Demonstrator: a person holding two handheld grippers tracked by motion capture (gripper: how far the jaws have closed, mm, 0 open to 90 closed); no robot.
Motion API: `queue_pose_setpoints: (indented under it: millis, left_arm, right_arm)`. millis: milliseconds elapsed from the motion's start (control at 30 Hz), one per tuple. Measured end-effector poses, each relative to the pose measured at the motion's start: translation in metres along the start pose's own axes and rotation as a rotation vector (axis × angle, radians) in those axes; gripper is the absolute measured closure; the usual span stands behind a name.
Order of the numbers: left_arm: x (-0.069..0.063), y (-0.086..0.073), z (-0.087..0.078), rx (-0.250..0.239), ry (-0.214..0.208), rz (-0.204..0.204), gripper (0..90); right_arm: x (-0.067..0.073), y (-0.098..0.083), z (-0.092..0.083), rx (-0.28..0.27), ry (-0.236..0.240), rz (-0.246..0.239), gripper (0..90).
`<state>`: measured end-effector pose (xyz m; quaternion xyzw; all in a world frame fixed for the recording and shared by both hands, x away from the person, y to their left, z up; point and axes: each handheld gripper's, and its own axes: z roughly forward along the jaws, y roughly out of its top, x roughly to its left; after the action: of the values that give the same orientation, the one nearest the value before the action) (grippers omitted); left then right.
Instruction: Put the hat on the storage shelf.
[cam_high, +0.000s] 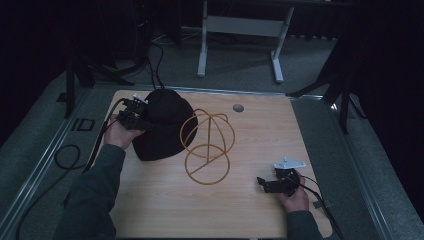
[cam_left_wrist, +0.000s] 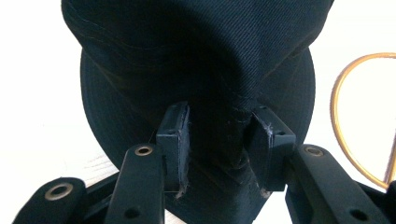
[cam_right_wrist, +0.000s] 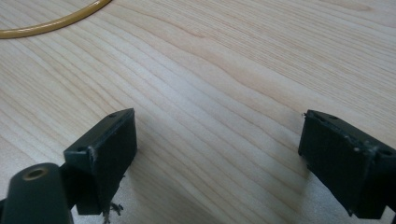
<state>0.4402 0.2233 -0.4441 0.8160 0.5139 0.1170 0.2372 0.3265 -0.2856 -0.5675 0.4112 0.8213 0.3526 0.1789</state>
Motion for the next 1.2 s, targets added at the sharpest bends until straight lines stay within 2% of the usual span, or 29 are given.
queue_pose_setpoints:
  millis: [233, 267, 367, 533, 633, 800, 967, 1167, 1200]
  left_arm:
    - [-0.002, 0.005, 0.008, 0.039, 0.01, 0.004, 62.8]
    - [-0.003, 0.008, 0.008, 0.054, 0.026, 0.014, 63.1]
    - [-0.006, 0.012, 0.009, 0.069, 0.04, 0.02, 63.9]
    - [-0.006, 0.018, 0.012, 0.124, 0.047, 0.025, 67.3]
    - [-0.007, 0.02, 0.013, 0.136, 0.051, 0.03, 68.9]
    - [-0.005, 0.022, 0.016, 0.179, 0.038, 0.032, 76.3]
    - [-0.005, 0.021, 0.015, 0.212, 0.033, 0.055, 86.3]
    - [-0.006, 0.021, 0.01, 0.225, 0.054, 0.082, 88.0]
    - [-0.007, 0.022, 0.007, 0.237, 0.052, 0.097, 88.1]
  right_arm:
    - [0.0, 0.0, 0.0, 0.0, 0.0, 0.0, 11.3]
    - [0.0, 0.0, 0.0, 0.0, 0.0, 0.0, 11.3]
    - [0.0, 0.0, 0.0, 0.0, 0.0, 0.0, 11.3]
    - [0.0, 0.0, 0.0, 0.0, 0.0, 0.0, 11.3]
    - [0.0, 0.0, 0.0, 0.0, 0.0, 0.0, 11.3]
    - [0.0, 0.0, 0.0, 0.0, 0.0, 0.0, 11.3]
    - [0.0, 0.0, 0.0, 0.0, 0.0, 0.0, 11.3]
    - [0.0, 0.0, 0.0, 0.0, 0.0, 0.0, 11.3]
    - [0.0, 0.0, 0.0, 0.0, 0.0, 0.0, 11.3]
